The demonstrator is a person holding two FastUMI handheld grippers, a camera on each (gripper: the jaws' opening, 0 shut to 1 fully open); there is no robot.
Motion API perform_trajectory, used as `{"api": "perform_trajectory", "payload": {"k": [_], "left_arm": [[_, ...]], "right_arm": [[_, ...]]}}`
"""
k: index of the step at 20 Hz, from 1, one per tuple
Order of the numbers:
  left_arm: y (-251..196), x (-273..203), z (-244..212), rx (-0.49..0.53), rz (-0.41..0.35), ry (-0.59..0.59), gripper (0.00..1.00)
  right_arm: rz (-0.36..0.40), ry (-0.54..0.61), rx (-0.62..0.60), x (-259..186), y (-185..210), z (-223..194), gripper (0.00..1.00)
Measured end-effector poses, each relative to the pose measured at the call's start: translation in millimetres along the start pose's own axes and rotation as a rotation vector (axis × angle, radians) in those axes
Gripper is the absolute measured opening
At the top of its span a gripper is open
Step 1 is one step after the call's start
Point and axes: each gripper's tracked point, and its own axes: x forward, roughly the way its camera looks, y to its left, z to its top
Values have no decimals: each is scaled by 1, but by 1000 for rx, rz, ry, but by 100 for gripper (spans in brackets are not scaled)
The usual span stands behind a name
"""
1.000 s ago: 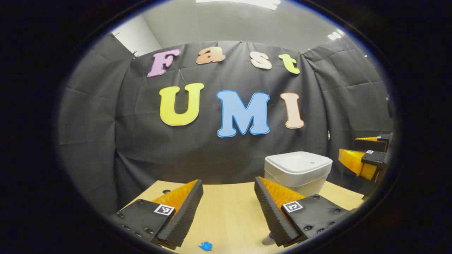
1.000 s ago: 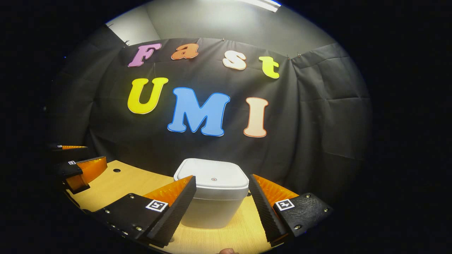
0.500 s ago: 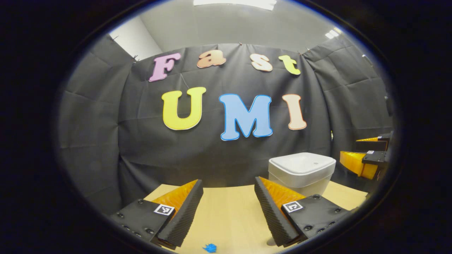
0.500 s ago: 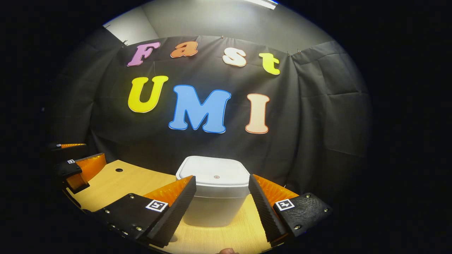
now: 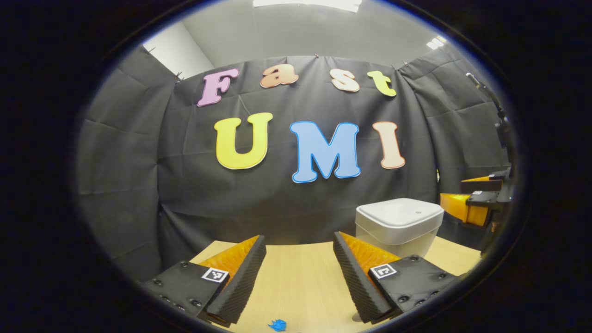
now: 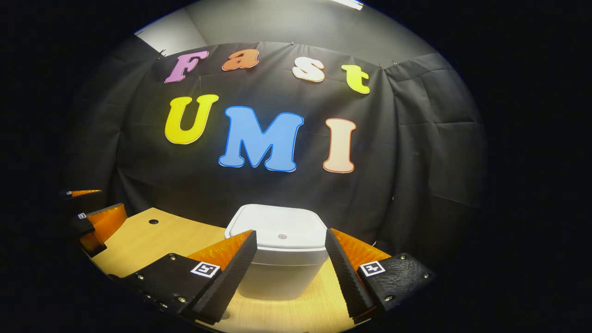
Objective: Press the lid of the desktop garbage bin to open it, pick up the crumpled paper on the desktop and throw it into the bin, then pick up the pop can on the desktop and drop it into the bin, and finally close the garbage bin lid.
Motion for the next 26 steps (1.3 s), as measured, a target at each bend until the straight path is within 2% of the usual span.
{"api": "perform_trajectory", "payload": {"k": [1, 2, 3, 4, 5, 6, 7, 8, 9, 10, 11, 12, 13, 14, 15, 16, 17, 20, 21, 24, 25, 26], "left_arm": [[1, 0, 0, 1, 3, 3, 100], [2, 1, -1, 3, 9, 3, 100], [4, 1, -1, 6, 13, 0, 91], [5, 0, 1, 11, 17, -3, 95], [6, 1, 2, 17, 21, -7, 100], [8, 1, 3, 22, 25, -11, 95], [10, 1, 4, 26, 30, -13, 100], [12, 0, 4, 27, 34, -13, 100], [12, 0, 3, 26, 35, -12, 100], [12, -1, 1, 24, 35, -10, 100], [13, -2, 1, 22, 37, -8, 91], [13, -2, 0, 18, 38, -5, 100], [13, -2, -2, 15, 38, -1, 100], [14, -2, -3, 13, 39, 1, 100], [15, -2, -4, 12, 40, 3, 100], [15, -3, -4, 11, 42, 3, 100], [17, -4, -5, 9, 46, 5, 100], [21, -4, -10, 0, 54, 12, 100], [22, -5, -11, -3, 59, 15, 100], [27, -3, -17, -14, 69, 27, 100], [30, -3, -19, -15, 73, 31, 95], [32, -3, -20, -16, 78, 35, 95]], "right_arm": [[-3, 9, 13, 6, -1, 0, 92], [-4, 24, 28, 12, -2, -3, 97], [2, 45, 43, 19, -3, -6, 78], [-5, 67, 59, 25, -5, -11, 77], [-7, 84, 83, 31, -7, -13, 72], [5, 103, 107, 38, -6, -16, 62], [18, 120, 127, 47, -5, -18, 46], [41, 129, 144, 50, -1, -18, 46], [14, 141, 154, 59, -6, -19, 46], [28, 136, 170, 60, -5, -17, 35], [35, 146, 176, 70, -4, -17, 24], [44, 152, 177, 74, -2, -20, 24], [55, 159, 178, 77, 1, -21, 24], [28, 164, 173, 73, -4, -23, 24], [29, 162, 180, 71, -2, -17, 13], [47, 171, 183, 89, 3, -24, 1], [47, 175, 179, 92, 2, -26, 7], [50, 191, 163, 93, 1, -31, 10], [51, 203, 158, 99, 2, -33, 1], [65, 236, 133, 105, 7, -44, 1], [64, 227, 123, 106, 6, -41, 1], [70, 241, 102, 107, 7, -46, 1]]}}
